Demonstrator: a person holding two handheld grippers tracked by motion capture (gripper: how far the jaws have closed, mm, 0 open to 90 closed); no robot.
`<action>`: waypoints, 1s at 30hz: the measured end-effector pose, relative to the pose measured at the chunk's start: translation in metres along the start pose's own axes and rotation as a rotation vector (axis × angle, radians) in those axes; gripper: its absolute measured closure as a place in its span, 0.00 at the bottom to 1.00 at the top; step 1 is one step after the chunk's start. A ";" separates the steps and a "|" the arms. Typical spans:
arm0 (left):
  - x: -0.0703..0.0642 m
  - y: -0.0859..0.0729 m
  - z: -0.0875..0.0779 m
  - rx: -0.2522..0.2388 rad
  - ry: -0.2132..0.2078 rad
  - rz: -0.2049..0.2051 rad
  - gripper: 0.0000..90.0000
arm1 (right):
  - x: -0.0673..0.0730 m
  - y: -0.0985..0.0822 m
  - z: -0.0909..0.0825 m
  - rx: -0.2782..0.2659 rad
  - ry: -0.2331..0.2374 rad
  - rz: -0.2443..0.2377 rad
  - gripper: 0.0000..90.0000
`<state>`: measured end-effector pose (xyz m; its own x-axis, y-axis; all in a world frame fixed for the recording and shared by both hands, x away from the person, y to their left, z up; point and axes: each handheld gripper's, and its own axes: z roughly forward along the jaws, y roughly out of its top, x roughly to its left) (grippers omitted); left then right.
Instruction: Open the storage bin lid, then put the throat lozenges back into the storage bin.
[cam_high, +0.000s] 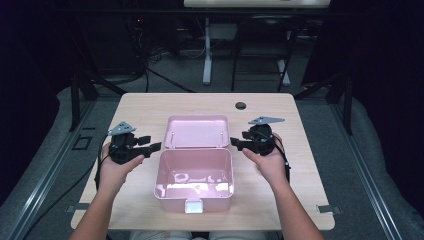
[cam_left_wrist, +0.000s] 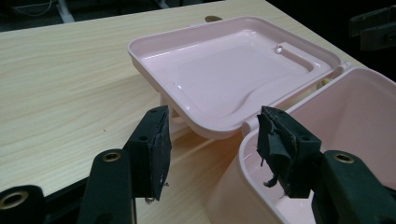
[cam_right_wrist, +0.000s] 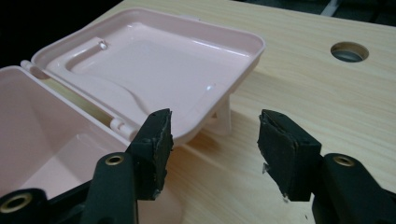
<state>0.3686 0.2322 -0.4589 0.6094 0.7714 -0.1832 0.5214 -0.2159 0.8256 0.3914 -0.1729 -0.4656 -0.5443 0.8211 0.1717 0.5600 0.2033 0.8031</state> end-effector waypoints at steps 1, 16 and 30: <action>0.000 0.000 0.000 0.003 -0.006 0.013 0.48 | -0.002 0.000 -0.001 0.010 0.000 0.001 0.49; 0.002 -0.001 -0.011 0.029 0.006 0.041 0.45 | -0.028 0.006 -0.024 0.143 -0.104 -0.023 0.44; -0.003 0.004 -0.018 0.032 -0.009 0.067 0.38 | -0.042 0.011 -0.022 0.287 -0.139 -0.029 0.31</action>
<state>0.3579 0.2395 -0.4457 0.6490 0.7491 -0.1329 0.4976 -0.2858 0.8190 0.4071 -0.2171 -0.4511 -0.4834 0.8737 0.0551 0.7096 0.3541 0.6092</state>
